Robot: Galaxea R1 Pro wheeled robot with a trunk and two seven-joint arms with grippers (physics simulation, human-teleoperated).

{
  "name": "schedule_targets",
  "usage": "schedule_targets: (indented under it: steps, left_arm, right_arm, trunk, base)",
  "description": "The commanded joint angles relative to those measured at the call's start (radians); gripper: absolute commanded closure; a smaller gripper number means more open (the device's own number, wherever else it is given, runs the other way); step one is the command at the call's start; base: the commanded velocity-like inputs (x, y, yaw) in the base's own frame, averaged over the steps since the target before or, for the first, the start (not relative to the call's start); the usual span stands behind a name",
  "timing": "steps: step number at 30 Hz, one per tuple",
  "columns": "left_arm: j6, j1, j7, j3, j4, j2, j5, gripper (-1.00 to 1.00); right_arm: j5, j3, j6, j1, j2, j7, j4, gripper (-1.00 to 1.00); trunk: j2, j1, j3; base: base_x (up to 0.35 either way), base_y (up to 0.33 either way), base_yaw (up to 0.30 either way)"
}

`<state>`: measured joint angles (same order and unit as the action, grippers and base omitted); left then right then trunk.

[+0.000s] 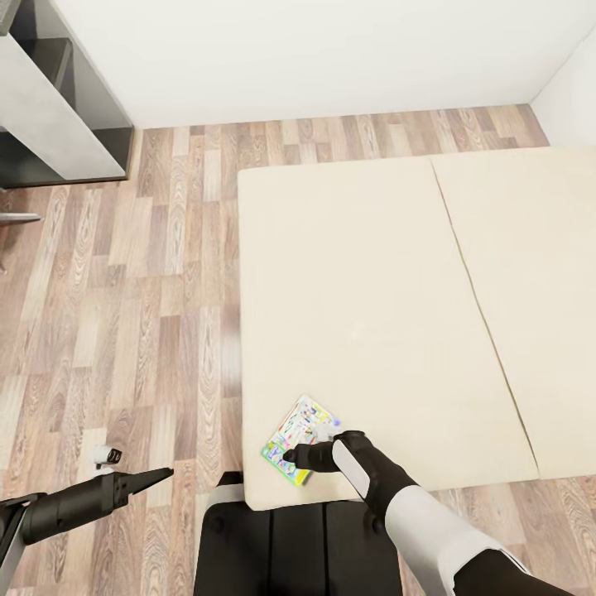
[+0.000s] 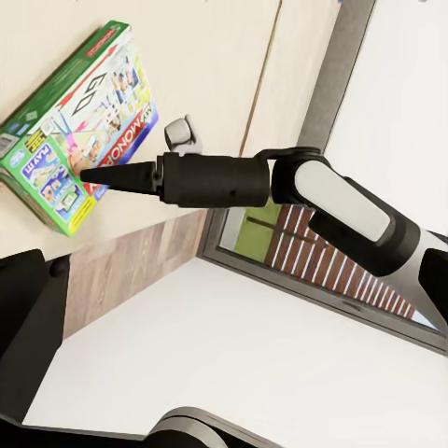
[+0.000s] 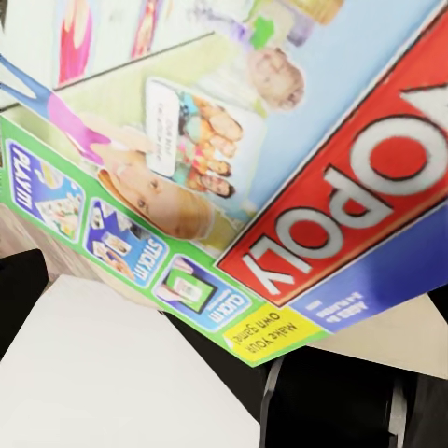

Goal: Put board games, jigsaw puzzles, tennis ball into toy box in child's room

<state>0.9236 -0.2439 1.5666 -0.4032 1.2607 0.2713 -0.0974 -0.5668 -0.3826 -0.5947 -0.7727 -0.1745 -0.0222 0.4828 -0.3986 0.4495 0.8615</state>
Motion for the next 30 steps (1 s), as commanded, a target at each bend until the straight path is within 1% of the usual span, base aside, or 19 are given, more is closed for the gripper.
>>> schedule_targets:
  steps: [1,25,30]
  left_arm:
    - [0.011,0.000,0.004,0.000,0.001,0.000,0.001,-1.00]
    - [0.011,0.000,0.004,0.000,0.001,0.000,0.002,-1.00]
    - [0.011,0.000,0.004,0.001,0.000,0.000,0.002,-1.00]
  right_arm:
    - [0.004,-0.001,-0.004,0.000,0.000,-0.002,0.000,-1.00]
    - [0.008,-0.002,-0.004,0.000,0.000,-0.003,0.000,-1.00]
    - [0.008,-0.002,-0.004,0.000,0.000,-0.003,0.000,-1.00]
  trunk:
    - [-0.001,0.001,0.001]
    - [-0.001,0.001,0.001]
    - [-0.001,0.001,0.001]
  base:
    - [0.000,0.004,0.000]
    - [0.000,0.001,0.000]
    - [-0.048,0.097,0.000]
